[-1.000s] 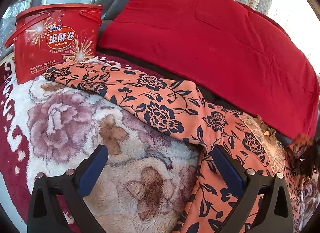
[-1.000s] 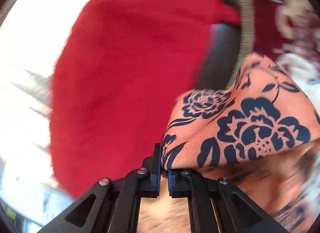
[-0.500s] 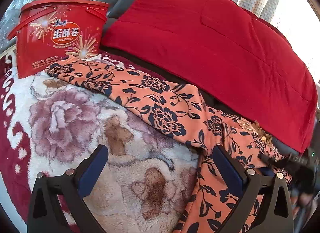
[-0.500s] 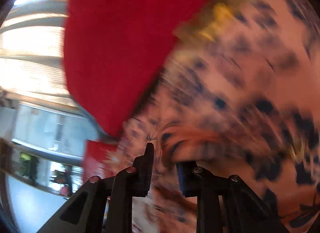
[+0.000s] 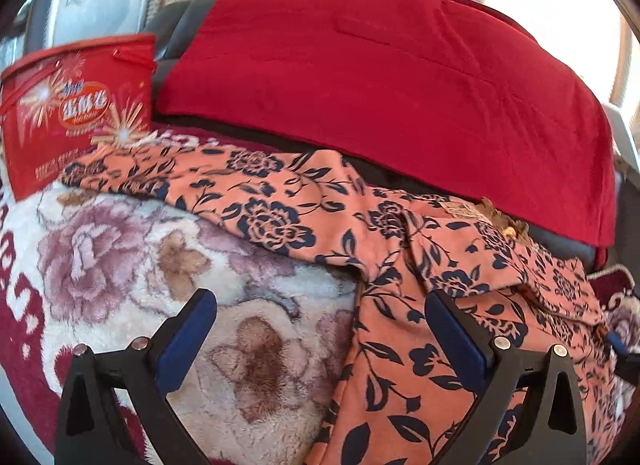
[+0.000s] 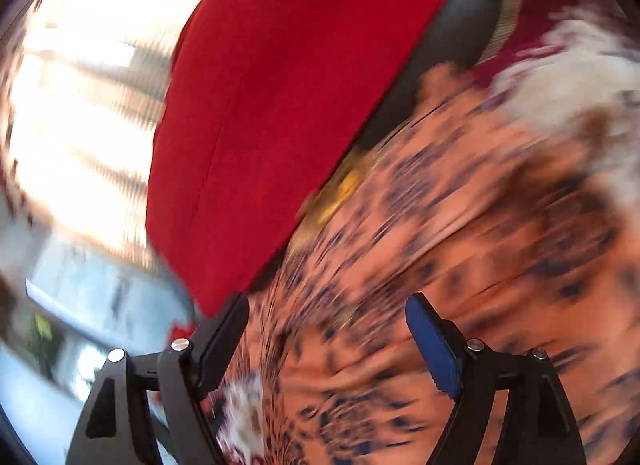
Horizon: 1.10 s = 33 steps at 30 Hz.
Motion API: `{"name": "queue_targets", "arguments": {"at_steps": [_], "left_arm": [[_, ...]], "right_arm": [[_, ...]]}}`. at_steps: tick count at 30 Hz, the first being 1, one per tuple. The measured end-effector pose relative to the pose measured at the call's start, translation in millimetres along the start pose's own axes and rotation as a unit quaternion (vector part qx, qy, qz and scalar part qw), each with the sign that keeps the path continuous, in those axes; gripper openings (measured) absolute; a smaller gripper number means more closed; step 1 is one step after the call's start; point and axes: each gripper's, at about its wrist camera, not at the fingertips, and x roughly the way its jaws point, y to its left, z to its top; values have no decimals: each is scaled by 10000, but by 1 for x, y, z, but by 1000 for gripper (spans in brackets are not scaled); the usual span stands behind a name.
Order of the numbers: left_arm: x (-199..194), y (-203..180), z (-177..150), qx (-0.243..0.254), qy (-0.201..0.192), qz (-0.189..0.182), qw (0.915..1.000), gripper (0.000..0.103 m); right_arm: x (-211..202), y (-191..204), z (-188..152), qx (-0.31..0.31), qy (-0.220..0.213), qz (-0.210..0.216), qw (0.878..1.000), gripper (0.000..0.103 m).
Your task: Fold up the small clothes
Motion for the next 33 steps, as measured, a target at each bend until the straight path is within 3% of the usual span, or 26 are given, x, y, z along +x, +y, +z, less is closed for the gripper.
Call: {"name": "queue_targets", "arguments": {"at_steps": [2,4,6,10,13,15,16,20,22,24,27,28,31,33], "left_arm": [[-2,-8,2,178,37,-78,9998,103],[-5,-17,4,276,49,-177,9995,103],[-2,-31,5,499,103,-259,9984,103],[7,-51,3,808,262,-294,9960,103],[10,-59,3,866,327,-335,9951,103],[10,-61,3,914,334,-319,9947,103],[10,-61,3,947,340,-295,9945,103],[8,-60,6,1066,287,-217,9936,103],[6,-61,12,1012,225,-313,9941,103],[9,-66,18,965,232,-457,9940,103],[15,-80,26,1091,219,-541,9923,103],[18,-86,30,1145,197,-567,9916,103],[27,-95,36,1112,244,-692,9911,103],[38,-100,42,1029,326,-739,9914,103]], "right_arm": [[-14,-13,26,-51,-6,-135,9999,83],[-30,-16,49,-418,-102,-641,9970,83],[-26,-16,67,-930,-70,-1152,9890,83],[8,-23,94,-1628,417,-2054,9641,80],[36,-28,105,-1678,981,-1971,9609,79],[52,-27,105,-1767,1245,-2034,9549,43],[57,-25,103,-1916,1380,-2203,9464,16],[37,-30,115,-2036,1099,-2562,9385,10],[23,-57,130,-1596,937,-2743,9437,6],[16,-78,135,-1241,954,-2352,9593,5],[-4,-72,137,-1042,617,-1985,9726,15],[-10,-63,139,-1077,419,-1862,9757,23],[-15,-37,146,-1093,277,-1435,9832,103],[5,-23,152,-1299,336,-1462,9801,103]]}}
